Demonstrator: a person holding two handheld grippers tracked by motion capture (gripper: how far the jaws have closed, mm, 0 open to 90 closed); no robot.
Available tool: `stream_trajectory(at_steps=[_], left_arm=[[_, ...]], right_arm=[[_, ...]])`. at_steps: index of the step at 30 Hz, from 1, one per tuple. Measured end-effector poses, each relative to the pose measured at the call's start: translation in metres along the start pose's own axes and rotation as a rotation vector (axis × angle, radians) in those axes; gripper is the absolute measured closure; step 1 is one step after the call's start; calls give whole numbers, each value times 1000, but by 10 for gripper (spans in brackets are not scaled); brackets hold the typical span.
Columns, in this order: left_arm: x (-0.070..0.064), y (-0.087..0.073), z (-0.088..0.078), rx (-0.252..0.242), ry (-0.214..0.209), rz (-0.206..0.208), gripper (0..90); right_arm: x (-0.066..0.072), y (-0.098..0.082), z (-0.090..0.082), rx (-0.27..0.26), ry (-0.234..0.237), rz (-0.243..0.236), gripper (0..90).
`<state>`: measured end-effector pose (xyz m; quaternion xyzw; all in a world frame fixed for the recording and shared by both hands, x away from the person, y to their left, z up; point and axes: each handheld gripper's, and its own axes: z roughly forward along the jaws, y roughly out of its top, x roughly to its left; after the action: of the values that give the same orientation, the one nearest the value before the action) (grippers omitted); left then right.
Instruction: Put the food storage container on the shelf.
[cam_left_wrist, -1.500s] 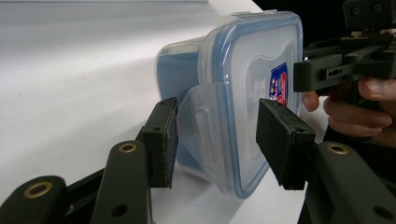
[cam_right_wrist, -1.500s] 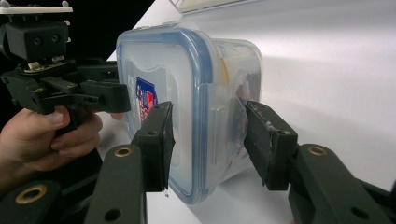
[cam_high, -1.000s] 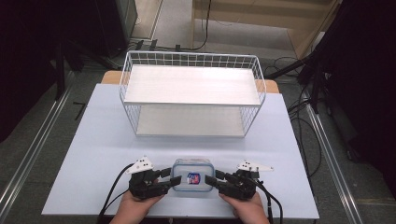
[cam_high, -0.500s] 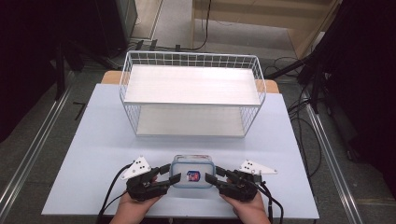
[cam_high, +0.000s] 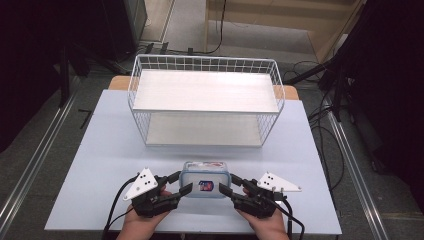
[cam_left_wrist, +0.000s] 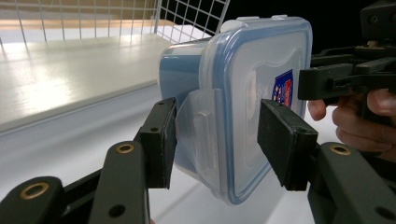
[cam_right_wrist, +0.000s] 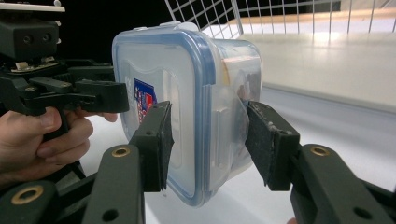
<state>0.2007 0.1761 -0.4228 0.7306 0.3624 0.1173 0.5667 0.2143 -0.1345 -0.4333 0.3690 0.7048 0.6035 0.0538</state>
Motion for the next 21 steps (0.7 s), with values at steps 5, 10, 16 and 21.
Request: stream_trajectory(at_steps=[5, 10, 16, 21], left_arm=[[-3, 5, -4, -30, 7, 18, 484], [-5, 13, -8, -51, 9, 36, 484], [-6, 27, -12, -78, 11, 76, 484], [-5, 37, -15, -108, 17, 87, 484]], right_arm=[[4, 3, -2, -23, -1, -9, 531], [8, 12, -4, -43, -3, -38, 530], [13, 24, -7, -78, -8, -68, 530], [16, 35, -6, -106, -7, -94, 530]])
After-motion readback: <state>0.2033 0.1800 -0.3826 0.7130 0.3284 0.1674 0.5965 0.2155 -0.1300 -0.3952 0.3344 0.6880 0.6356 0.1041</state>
